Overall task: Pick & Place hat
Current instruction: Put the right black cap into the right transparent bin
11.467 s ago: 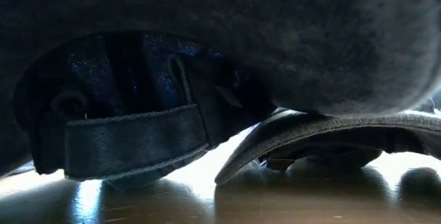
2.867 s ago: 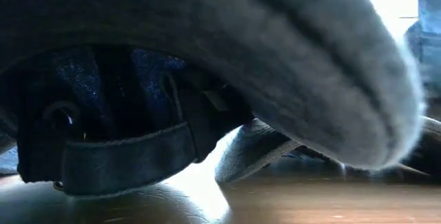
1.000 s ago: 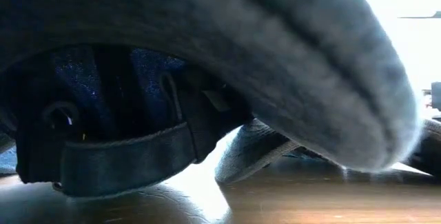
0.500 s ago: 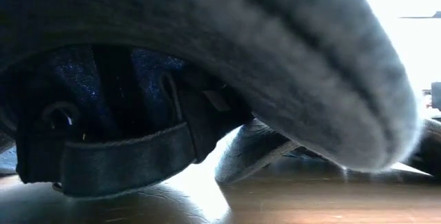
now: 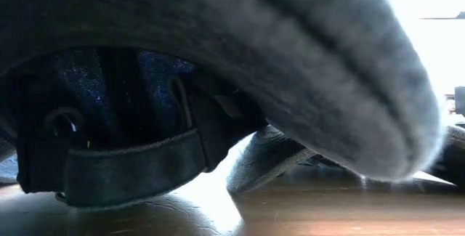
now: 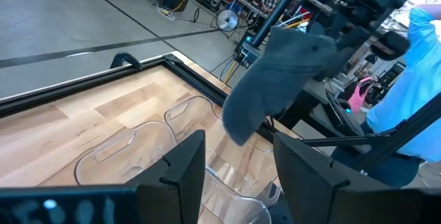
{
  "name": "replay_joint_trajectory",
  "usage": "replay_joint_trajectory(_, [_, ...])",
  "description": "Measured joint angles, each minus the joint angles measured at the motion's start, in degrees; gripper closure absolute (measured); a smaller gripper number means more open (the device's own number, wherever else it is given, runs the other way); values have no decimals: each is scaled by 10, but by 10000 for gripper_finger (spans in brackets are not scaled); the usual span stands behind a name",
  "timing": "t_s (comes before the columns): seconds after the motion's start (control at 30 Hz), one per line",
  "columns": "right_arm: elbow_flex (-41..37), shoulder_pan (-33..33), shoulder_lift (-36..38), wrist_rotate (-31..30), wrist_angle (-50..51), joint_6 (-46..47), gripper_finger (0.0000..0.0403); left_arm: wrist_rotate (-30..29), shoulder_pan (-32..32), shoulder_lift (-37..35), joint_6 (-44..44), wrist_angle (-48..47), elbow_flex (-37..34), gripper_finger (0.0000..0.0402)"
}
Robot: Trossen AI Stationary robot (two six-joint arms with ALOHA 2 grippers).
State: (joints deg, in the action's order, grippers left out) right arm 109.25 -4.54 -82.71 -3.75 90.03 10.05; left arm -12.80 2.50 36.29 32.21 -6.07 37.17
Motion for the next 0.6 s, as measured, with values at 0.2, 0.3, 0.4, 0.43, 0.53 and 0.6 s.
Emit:
replay_joint_trajectory(0.2, [-42,36,-3,13,0,-59,395,0,0,0,0,0,0,236])
replay_joint_trajectory(0.3, [-62,49,-6,25,0,-76,395,-1,0,0,0,0,0,236])
replay_joint_trajectory(0.4, [-78,58,-6,28,0,-95,395,-1,0,0,0,0,0,236])
replay_joint_trajectory(0.43, [-82,61,-7,29,0,-100,395,-1,0,0,0,0,0,236])
replay_joint_trajectory(0.53, [-91,71,-8,33,-1,-108,395,-1,0,0,-2,0,0,236])
replay_joint_trajectory(0.6, [-94,75,-8,39,-8,-111,395,-1,0,0,-7,0,0,236])
